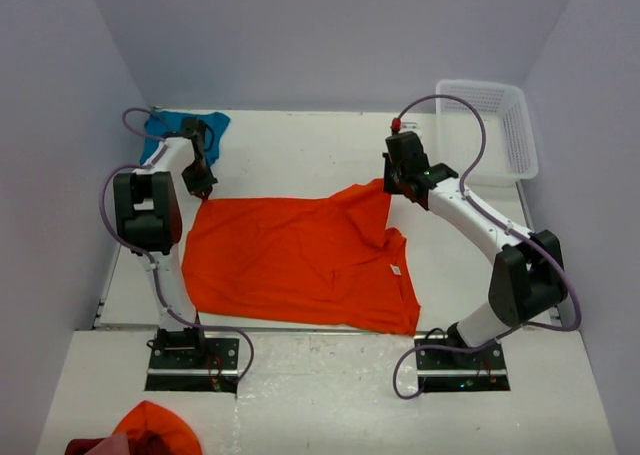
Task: Fold and stack the t-shirts
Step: Grap the side of the flattened tshirt furthest away from the robot with both arms
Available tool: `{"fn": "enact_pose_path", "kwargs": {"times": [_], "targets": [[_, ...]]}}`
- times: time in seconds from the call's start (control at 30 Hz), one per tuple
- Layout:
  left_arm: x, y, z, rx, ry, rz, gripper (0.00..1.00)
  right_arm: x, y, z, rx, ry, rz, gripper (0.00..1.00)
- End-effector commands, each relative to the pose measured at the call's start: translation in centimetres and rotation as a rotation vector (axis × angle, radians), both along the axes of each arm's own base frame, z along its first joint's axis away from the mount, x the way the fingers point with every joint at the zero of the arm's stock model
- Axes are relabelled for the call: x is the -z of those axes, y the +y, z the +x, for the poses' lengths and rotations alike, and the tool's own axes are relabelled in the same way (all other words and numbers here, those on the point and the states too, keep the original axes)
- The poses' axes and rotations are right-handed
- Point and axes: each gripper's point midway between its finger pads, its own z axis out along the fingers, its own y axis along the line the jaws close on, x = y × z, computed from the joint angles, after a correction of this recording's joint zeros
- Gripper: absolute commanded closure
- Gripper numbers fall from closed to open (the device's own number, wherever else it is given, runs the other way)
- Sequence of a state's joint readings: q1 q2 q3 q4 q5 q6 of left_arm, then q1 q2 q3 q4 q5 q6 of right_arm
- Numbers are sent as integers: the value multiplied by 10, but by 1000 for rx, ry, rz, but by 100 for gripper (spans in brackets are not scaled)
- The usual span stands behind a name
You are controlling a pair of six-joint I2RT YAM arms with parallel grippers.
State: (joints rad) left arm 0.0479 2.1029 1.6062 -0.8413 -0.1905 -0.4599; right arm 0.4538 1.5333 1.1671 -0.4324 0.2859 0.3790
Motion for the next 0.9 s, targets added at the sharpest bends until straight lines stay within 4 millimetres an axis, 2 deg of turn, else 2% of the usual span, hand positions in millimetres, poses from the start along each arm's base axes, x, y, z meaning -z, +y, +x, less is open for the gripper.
{"fn": "enact_pose_path", "kwargs": {"times": [0.0,0.1,0.13,0.17,0.2,0.23,0.27,0.3,0.33,0.37,0.4,0.43,0.47,0.5,0.53,0.63,0.77,0.87], "targets": [[-39,0,10,6,-123,-14,100,-41,-9,36,-13,-113,-37,100],[-48,-2,11,9,-151,-19,100,-49,-6,54,-42,-122,-35,100],[-49,-2,12,8,-157,-17,100,-59,-4,62,-49,-146,-38,100],[-49,0,13,4,-160,-14,100,-51,-3,68,-57,-129,-45,100],[-49,-1,13,3,-158,-14,100,-51,-5,74,-64,-129,-53,100],[-52,-1,16,-1,-167,-13,100,-61,-5,83,-62,-150,-57,100],[-53,0,18,-3,-170,-10,100,-52,-9,90,-58,-127,-72,100],[-54,1,19,-4,-173,-7,100,-53,-10,95,-63,-124,-76,100],[-56,1,24,-13,-184,-7,100,-64,-9,104,-64,-144,-62,100],[-56,2,26,-15,-189,-8,100,-63,-14,110,-62,-140,-53,100],[-56,1,30,-14,-194,-10,100,-54,-14,116,-74,-113,-50,100],[-50,0,32,-11,-177,-20,100,-64,-12,125,-78,-132,-38,100],[-56,0,40,-15,-192,-21,100,-61,-15,129,-78,-120,-42,100],[-54,0,40,-18,-176,-22,100,-52,-15,135,-93,-102,-54,100],[-54,0,46,-19,-180,-23,100,-59,-16,142,-92,-117,-52,100],[-54,1,55,-25,-195,-19,100,-62,-18,155,-104,-123,-40,100],[-51,3,65,-25,-196,-19,100,-61,-25,172,-114,-111,-45,100],[-46,4,70,-22,-182,-23,100,-59,-20,179,-140,-105,-43,100]]}}
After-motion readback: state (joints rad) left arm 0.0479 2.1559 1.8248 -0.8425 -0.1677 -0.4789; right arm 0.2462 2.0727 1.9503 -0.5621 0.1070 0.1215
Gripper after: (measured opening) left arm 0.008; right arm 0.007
